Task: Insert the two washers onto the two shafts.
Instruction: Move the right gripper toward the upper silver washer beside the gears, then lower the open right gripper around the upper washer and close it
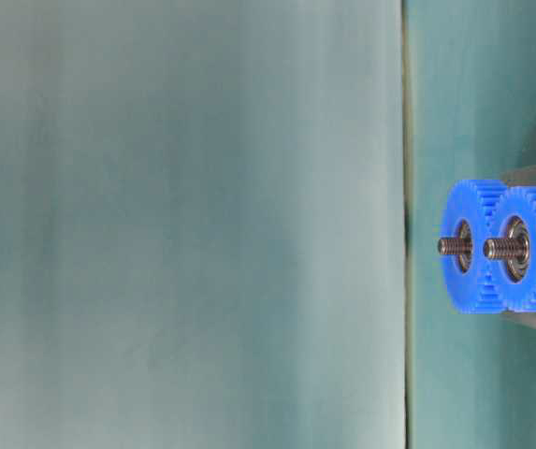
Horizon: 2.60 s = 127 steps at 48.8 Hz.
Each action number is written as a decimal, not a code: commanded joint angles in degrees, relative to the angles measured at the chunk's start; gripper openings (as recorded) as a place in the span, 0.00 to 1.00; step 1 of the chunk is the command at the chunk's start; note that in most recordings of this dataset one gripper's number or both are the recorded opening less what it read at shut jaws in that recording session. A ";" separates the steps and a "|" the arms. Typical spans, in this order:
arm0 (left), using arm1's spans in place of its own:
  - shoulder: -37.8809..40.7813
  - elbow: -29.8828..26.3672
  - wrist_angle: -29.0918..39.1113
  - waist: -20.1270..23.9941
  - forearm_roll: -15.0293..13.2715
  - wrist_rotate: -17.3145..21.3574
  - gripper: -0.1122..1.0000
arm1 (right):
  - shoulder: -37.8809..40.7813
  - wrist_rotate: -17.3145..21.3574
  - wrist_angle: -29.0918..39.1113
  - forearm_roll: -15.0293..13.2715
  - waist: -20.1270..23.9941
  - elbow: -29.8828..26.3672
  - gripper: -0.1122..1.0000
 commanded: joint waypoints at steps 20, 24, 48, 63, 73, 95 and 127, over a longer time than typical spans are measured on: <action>7.65 -0.97 3.08 -0.26 0.62 -3.87 0.10 | 3.87 8.61 19.95 7.38 -2.90 -1.67 0.08; 8.26 -1.67 5.63 -0.18 0.62 -3.96 0.10 | 6.42 8.61 25.75 7.38 -4.48 -3.69 0.08; 10.46 -5.62 16.26 1.49 0.62 -3.96 0.10 | 27.16 7.47 35.77 3.87 -8.17 -13.97 0.08; 15.64 -7.82 17.31 1.85 0.62 -4.04 0.10 | 42.89 6.59 34.98 3.78 -10.11 -21.09 0.08; 17.05 -8.44 17.23 1.85 0.62 -3.96 0.10 | 49.92 4.13 35.16 3.34 -10.11 -24.79 0.17; 18.19 -8.79 17.23 1.85 0.62 -3.96 0.10 | 60.03 0.79 40.78 2.99 -12.66 -33.49 0.83; 20.65 -8.88 16.08 1.85 0.62 -3.96 0.10 | 63.81 -0.79 44.21 3.25 -11.51 -36.39 0.83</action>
